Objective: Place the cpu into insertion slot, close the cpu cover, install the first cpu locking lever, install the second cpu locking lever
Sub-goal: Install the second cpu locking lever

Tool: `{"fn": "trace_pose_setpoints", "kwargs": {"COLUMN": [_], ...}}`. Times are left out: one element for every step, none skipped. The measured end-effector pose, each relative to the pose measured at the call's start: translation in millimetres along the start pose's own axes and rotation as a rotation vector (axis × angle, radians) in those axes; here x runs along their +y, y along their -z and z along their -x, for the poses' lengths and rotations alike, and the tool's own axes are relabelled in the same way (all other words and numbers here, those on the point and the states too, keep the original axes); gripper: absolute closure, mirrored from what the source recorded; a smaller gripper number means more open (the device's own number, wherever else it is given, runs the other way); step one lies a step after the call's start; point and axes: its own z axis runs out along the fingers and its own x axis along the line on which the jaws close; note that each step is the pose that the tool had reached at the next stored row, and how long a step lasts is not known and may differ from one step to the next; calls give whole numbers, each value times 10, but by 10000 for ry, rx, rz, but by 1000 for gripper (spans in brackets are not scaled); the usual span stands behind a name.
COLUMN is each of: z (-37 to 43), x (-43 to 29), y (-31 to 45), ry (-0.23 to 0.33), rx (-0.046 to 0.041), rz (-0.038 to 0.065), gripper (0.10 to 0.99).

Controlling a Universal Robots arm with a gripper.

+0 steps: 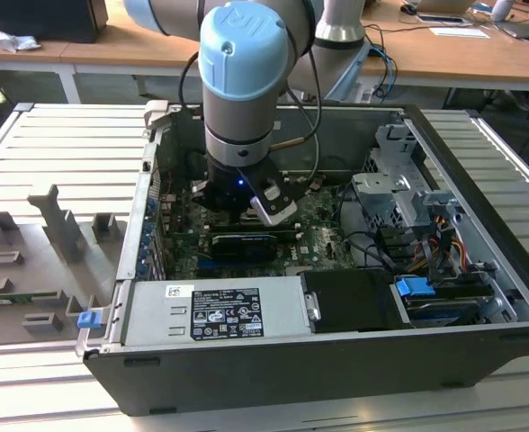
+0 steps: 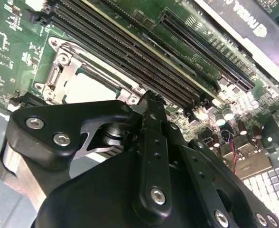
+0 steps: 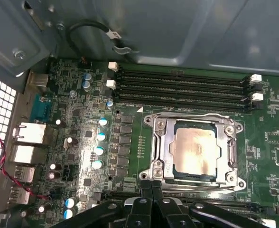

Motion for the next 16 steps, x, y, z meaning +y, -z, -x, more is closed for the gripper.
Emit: {"fn": "trace_pose_setpoints", "kwargs": {"z": [0, -1, -1, -5, -6, -7, -8, -10, -14, -18, -20, -21, -22, -24, -27, -33], "x": [-4, -8, -11, -15, -17, -19, -22, -23, -24, -26, -28, -30, -32, -35, -36, -35], "y": [-17, -33, -45, -57, -67, -74, -85, -91, -95, -106, -115, -122, -136, -146, -147, -147], "ry": [1, 0, -1, -2, -2, -2, -2, 0, 0, 0, -1, -1, 0, 0, 0, 1], "rx": [-1, -2, -3, -5, -8, -12, -17, -22, -25, -31, -37, -41, -46, -47, -45, -44], "rz": [4, 12, 23, 63, 108, 141, 210, 266, 317, 395, 452, 496, 545, 556, 554, 553], "gripper": [980, 980, 980, 980, 980, 980, 980, 980, 980, 980, 980, 980, 980, 980, 980, 980]}}
